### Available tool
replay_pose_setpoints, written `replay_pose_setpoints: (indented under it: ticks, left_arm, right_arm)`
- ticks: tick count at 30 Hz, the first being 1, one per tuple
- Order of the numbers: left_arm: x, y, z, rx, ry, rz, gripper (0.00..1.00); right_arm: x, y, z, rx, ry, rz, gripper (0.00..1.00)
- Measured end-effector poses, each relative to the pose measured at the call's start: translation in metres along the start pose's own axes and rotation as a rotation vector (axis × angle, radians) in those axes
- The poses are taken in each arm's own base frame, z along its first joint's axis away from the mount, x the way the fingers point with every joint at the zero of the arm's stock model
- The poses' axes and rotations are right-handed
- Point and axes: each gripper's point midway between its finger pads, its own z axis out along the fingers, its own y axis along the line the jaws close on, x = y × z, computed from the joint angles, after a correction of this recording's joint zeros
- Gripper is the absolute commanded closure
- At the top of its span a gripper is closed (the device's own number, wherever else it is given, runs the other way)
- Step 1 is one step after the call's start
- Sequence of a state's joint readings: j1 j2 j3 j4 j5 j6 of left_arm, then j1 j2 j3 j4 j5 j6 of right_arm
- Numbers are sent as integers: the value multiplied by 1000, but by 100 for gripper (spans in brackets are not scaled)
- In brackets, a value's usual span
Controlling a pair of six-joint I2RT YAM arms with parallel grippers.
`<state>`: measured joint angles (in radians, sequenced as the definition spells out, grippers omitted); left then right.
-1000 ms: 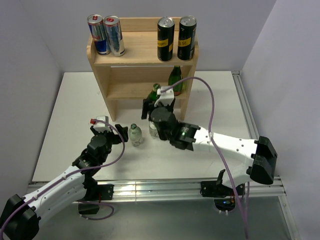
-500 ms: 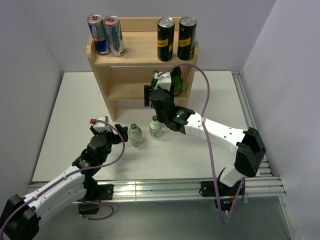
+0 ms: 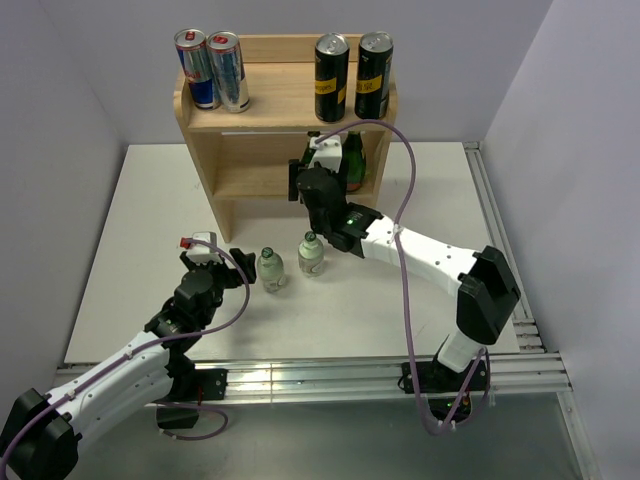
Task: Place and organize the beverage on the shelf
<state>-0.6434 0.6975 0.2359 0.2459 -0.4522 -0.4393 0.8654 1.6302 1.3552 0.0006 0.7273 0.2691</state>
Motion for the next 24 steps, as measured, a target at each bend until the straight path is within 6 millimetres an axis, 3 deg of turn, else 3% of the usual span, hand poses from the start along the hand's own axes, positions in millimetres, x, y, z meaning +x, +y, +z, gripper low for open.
replay_pose_setpoints:
  ticks: [9, 24]
  left_arm:
    - [-1, 1, 0, -7, -3, 0, 1]
    - [-1, 1, 0, -8, -3, 0, 1]
  right_arm:
    - [-4, -11, 14, 93, -35, 10, 100]
    - [-9, -30, 17, 218, -83, -31, 100]
